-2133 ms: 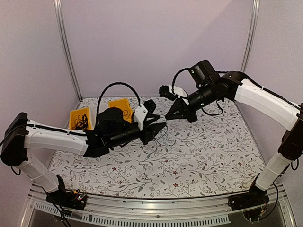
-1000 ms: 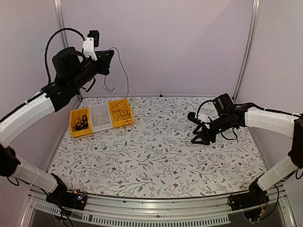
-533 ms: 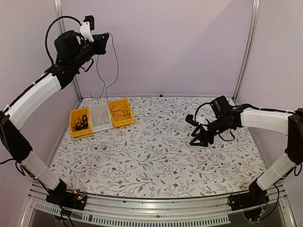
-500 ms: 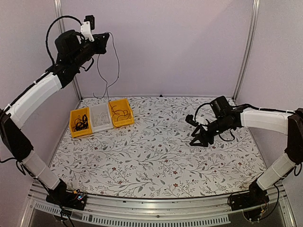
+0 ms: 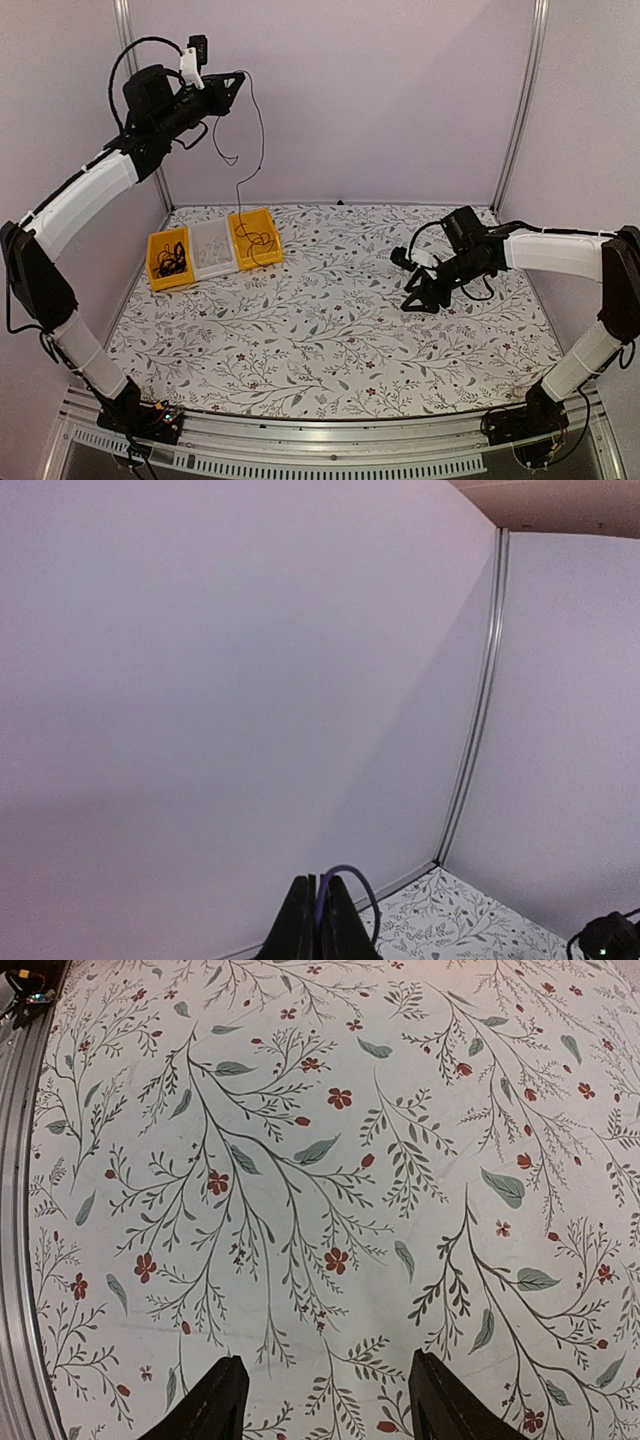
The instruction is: Untangle the cables
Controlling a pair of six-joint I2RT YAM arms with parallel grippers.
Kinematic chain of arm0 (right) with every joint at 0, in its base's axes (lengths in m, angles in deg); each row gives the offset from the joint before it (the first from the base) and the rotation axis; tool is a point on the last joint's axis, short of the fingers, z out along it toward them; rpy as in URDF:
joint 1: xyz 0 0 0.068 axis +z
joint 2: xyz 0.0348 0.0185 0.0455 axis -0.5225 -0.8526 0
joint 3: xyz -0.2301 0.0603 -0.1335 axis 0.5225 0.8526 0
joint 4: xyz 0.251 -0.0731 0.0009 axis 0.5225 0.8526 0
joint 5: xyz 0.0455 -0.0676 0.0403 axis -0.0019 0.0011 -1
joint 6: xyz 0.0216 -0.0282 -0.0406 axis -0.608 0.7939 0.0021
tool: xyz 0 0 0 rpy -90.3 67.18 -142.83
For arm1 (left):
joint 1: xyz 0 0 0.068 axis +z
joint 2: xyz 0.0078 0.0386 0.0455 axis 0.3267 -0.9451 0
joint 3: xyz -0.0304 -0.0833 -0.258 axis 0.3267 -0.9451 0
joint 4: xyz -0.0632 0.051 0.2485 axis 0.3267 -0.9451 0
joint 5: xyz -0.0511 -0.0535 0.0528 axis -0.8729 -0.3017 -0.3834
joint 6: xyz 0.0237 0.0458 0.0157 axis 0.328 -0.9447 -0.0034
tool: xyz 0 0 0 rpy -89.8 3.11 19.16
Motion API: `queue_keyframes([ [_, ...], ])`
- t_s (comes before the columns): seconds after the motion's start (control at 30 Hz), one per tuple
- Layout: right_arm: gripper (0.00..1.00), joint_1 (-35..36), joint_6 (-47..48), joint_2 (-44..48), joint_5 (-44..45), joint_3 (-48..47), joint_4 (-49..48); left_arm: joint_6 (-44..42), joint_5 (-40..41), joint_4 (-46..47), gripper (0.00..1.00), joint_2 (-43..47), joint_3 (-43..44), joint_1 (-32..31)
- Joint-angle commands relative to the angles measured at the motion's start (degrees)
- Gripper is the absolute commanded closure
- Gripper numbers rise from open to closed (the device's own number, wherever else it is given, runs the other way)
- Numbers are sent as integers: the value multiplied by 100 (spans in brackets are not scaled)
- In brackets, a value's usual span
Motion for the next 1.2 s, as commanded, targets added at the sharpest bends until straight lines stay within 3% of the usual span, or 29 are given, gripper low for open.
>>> queue_keyframes([
  [0.0, 41, -24, 58, -56, 71, 17, -11, 182, -534, 182, 100, 243, -375, -162],
  [0.37, 41, -10, 110, -94, 39, -2, 65, 48, -338, 269, 100, 510, -1410, -609],
  [1.17, 41, -14, 144, -85, 130, -2, 88, -743, 204, -398, 100, -35, 495, -936],
])
